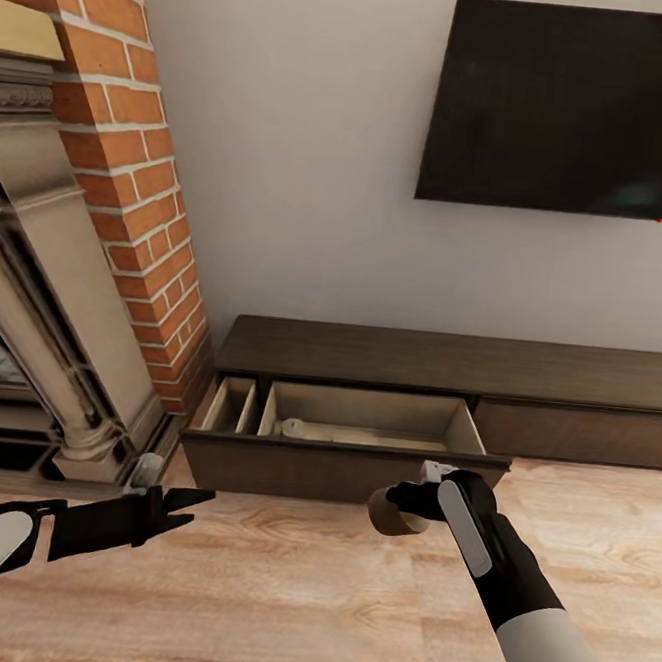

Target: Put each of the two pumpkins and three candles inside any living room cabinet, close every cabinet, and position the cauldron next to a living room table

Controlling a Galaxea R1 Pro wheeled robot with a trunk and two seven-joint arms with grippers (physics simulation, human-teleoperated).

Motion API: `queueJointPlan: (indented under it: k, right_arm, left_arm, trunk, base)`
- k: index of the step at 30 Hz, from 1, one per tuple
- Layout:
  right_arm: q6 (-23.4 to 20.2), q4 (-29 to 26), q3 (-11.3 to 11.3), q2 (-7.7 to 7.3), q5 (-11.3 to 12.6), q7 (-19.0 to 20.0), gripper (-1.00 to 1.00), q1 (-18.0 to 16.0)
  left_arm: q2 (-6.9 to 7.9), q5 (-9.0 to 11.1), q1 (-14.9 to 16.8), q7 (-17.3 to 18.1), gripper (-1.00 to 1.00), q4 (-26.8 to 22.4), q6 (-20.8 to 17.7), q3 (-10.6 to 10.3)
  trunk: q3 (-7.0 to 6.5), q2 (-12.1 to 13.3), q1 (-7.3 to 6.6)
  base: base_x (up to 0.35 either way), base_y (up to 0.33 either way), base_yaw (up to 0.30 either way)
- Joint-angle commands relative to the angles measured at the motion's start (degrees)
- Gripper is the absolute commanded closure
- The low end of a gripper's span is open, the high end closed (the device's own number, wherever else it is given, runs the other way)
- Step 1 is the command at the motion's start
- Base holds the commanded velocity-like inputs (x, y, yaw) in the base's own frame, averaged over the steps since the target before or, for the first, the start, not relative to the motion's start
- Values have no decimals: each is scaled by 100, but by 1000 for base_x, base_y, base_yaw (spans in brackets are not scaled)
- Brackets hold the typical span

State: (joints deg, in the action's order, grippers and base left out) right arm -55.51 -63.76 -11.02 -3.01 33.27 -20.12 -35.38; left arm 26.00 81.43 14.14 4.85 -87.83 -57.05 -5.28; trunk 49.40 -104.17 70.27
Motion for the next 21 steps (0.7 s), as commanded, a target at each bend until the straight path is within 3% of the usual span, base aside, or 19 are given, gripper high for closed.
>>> queueJointPlan:
  k: [1,8,13,16,21]
  right_arm:
    - [-4,-5,-22,-7,66,-54,100,-4]
    - [-14,-7,-31,-7,66,-54,100,-4]
    - [-50,-13,-32,-7,66,-53,100,-4]
    - [-284,-14,-16,-4,66,-48,100,-4]
    - [-408,-6,9,-11,88,-36,100,-4]
  left_arm:
    - [0,-98,-20,-50,-100,-110,-8,-5]
    - [-9,-167,-58,-270,-100,-396,-8,-30]
    - [-8,-160,-60,-277,-100,-428,-12,-89]
    - [-8,-115,-60,-270,-100,-416,-17,-88]
    - [-4,220,-60,-225,-100,-407,-23,-95]
  trunk:
    - [5,-2,2]
    - [5,-2,2]
    - [5,-2,2]
    - [5,-2,2]
    - [5,-2,2]
  base:
    - [231,-256,0]
    - [201,-229,0]
    - [36,-42,0]
    - [5,-6,0]
    - [1,-1,0]
